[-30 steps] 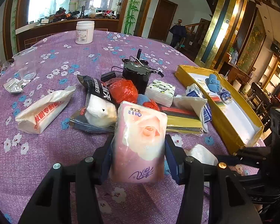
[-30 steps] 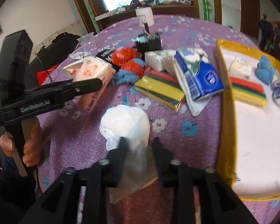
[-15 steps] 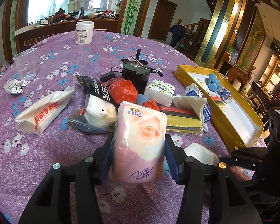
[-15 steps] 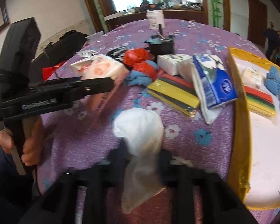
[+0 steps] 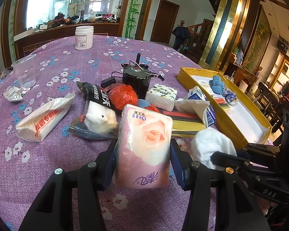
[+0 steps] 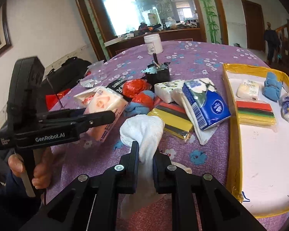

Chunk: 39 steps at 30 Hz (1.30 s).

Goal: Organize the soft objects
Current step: 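Carry the pink tissue pack and white cloth over the yellow-rimmed tray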

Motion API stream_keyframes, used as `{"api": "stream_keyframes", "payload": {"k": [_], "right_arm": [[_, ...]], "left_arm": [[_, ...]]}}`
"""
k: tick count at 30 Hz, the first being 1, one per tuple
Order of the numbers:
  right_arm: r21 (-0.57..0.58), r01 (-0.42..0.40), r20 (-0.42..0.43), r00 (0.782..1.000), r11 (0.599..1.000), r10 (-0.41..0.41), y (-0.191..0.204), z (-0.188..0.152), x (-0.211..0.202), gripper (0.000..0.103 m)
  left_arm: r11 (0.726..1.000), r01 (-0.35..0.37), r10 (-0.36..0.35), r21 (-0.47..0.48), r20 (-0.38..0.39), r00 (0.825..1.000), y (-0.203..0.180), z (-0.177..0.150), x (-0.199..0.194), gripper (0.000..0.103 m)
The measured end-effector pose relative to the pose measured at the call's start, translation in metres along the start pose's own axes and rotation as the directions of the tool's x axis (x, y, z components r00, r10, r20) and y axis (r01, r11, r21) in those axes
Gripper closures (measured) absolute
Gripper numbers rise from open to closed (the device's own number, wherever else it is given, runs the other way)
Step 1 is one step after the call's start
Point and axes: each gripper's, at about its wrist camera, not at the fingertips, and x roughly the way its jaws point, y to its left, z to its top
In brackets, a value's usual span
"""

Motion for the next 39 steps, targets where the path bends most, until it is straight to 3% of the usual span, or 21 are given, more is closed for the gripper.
{"api": "stream_keyframes", "payload": {"k": [12,23,39], "right_arm": [[0.037,-0.008,0.057,0.998,0.999,0.006,-0.011,0.006,-0.026,0.089],[0.085,-0.013,0.134,0.991,0.996,0.002,-0.025,0.006,-0.063,0.089],[0.248,0.035,0.241,0.966,0.968,-0.097,-0.090,-0.010,-0.130,0.089]], "left_arm": [[0.999,-0.044,0.044,0.014,-0.001,0.999,-0.006,0.000,-0.001,0.053],[0.997,-0.037,0.037,0.062,0.007,0.999,-0.031,0.007,-0.010,0.053],[0.979,0.078,-0.071,0.186,-0.044,0.996,-0.124,0.023,0.012,0.053]]}}
